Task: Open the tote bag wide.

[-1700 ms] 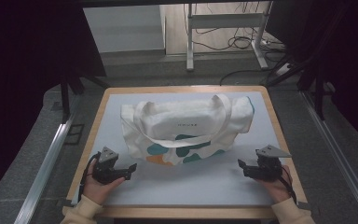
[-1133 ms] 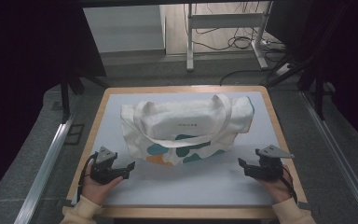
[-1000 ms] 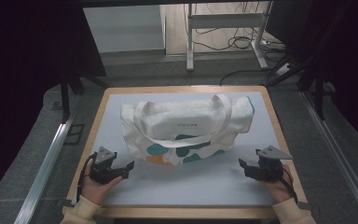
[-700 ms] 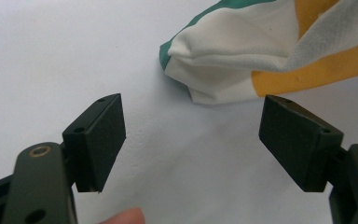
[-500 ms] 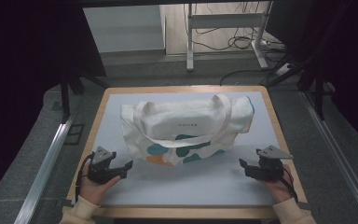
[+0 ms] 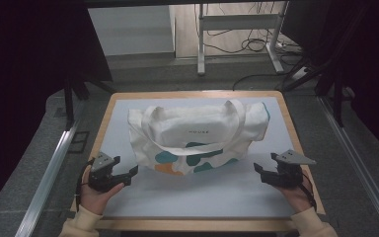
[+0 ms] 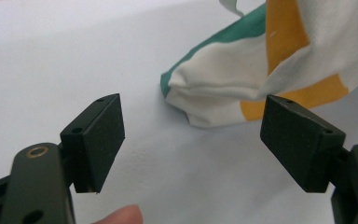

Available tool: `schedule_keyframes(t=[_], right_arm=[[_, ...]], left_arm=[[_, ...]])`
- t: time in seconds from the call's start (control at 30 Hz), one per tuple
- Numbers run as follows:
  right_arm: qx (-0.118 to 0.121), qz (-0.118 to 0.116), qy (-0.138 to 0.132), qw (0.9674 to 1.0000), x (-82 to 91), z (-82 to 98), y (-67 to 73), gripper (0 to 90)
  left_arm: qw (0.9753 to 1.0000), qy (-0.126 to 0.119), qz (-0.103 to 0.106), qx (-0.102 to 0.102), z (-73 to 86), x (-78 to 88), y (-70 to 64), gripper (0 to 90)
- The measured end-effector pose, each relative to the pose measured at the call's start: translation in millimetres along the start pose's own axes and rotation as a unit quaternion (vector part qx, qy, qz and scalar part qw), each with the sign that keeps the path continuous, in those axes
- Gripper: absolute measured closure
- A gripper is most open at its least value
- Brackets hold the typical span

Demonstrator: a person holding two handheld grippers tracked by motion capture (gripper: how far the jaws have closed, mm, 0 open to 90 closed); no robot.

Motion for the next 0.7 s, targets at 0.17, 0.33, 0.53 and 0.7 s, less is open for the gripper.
schedule_keyframes(t=[0.17, 0.33, 0.53, 0.7], right_arm=[[0.002, -0.009, -0.012, 0.9999, 5.8, -9.4, 1.4, 24.3], [0.002, -0.012, -0.02, 0.9997, 11.0, -16.4, 0.8, 24.3], [0.006, -0.018, -0.032, 0.9993, 15.8, -27.2, 2.0, 24.3], [0.008, -0.028, -0.048, 0.9984, 21.7, -44.3, 3.5, 24.3]], left_arm=[[0.9998, -0.018, -0.001, 0.002, -6.1, 9.7, 1.3, 21.5], [0.9995, -0.032, -0.003, 0.001, -11.8, 19.6, 2.8, 21.9], [0.9982, -0.06, 0.0, -0.003, -27.6, 34.2, 1.6, 22.2], [0.9963, -0.083, 0.02, 0.0, -44.5, 44.9, 0.1, 22.2]])
Point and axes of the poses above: each handheld gripper's, and its own axes: x roughly backward along the jaws, z roughly out of its underside, y roughly to its left, the point moved 3 cm from there along -x, roughly forward along the jaws, and after that the axes turned 5 degrees about -x, right-handed, at the moved point
